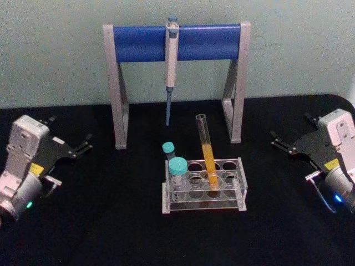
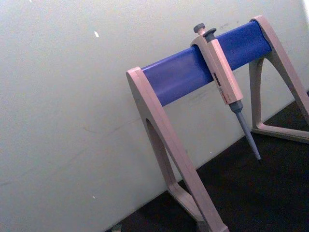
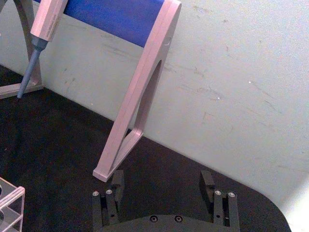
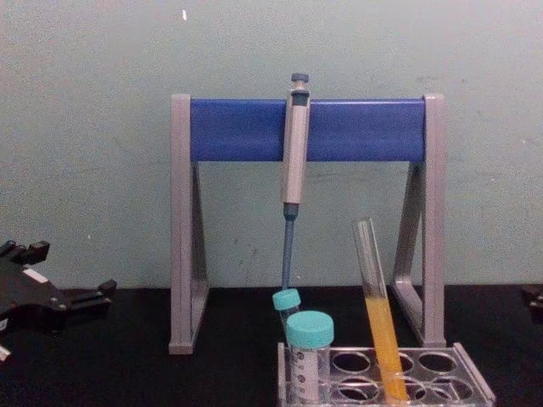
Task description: Pick up the test tube from the test tube rack, shake it, then place it back into the test tube rack.
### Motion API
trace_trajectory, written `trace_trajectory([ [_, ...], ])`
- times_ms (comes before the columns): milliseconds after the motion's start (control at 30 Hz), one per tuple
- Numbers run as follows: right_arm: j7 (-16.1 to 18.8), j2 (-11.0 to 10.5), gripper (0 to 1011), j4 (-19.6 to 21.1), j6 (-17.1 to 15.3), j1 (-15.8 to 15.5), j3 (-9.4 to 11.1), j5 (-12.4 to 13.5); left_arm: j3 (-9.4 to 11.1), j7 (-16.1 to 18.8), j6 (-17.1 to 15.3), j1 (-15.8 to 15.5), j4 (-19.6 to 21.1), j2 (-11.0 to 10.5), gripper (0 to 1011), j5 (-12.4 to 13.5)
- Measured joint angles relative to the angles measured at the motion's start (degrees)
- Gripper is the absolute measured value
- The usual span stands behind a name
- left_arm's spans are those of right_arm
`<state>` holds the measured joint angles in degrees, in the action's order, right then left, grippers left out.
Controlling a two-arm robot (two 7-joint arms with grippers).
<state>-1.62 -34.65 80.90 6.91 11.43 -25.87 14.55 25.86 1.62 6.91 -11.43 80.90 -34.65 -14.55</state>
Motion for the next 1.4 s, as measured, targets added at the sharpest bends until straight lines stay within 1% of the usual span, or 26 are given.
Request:
trace_trajectory([
  [1400, 0.00, 0.00, 1000, 0.00, 0.00, 0.00, 0.00, 0.00, 0.00, 0.00, 0.00, 0.00, 0.00, 0.00, 1001, 0.00],
])
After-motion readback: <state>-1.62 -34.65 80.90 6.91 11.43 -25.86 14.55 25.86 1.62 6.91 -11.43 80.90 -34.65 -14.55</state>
